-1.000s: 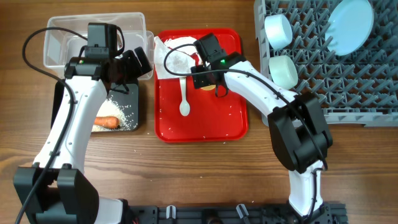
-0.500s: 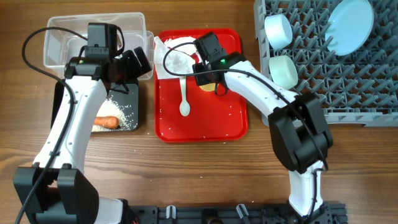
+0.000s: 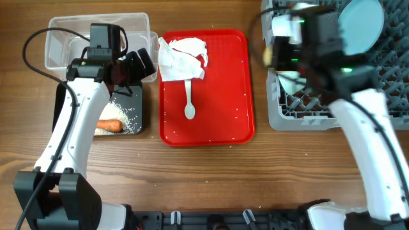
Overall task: Sort waste into correct bins and load items into the dishwasher rack
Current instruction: 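Carry the yellow cup to the rack and set it upright, then reach right gripper to the white spoon on the red tray and grasp it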
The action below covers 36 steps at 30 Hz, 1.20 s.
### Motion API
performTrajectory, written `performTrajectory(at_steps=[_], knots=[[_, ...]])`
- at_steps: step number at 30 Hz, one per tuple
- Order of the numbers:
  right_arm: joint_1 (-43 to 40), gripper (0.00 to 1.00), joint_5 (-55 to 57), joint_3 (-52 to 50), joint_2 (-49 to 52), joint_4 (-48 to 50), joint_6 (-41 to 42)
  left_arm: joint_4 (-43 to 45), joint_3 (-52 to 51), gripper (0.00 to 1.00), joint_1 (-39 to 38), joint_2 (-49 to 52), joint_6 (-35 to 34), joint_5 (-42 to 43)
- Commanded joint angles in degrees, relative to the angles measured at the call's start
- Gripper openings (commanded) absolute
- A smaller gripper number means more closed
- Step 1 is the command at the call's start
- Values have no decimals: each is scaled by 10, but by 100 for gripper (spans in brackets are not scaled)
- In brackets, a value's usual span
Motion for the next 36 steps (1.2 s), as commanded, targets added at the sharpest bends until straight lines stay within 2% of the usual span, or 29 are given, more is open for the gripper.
performTrajectory(at_steps=[1, 5, 8, 19, 24, 25, 26, 27, 28, 33, 36], knots=[[-96, 57, 31, 0, -6, -43, 15, 0, 7, 100, -2, 3, 7, -6], [-209, 55, 28, -17, 26, -76, 32, 0, 7, 100, -2, 3, 7, -6], [-248, 55, 28, -53, 61, -78, 43, 0, 7, 100, -2, 3, 7, -6], [-264, 54, 24, -119, 91, -41, 45, 0, 7, 100, -2, 3, 7, -6], [-264, 55, 11, -201, 91, 24, 49, 0, 7, 100, -2, 3, 7, -6], [-264, 56, 11, -214, 91, 42, 56, 0, 7, 100, -2, 3, 7, -6], [-264, 67, 11, -217, 91, 52, 58, 0, 7, 100, -2, 3, 7, -6], [-264, 88, 11, -217, 91, 62, 58, 0, 7, 100, -2, 3, 7, -6], [-264, 100, 3, -201, 90, 53, 58, 0, 7, 100, -2, 3, 7, -6], [-264, 100, -23, -65, 53, -42, 30, 0, 7, 100, -2, 3, 7, -6], [-261, 100, -122, 21, 28, -86, -13, 0, 7, 100, -2, 3, 7, -6]])
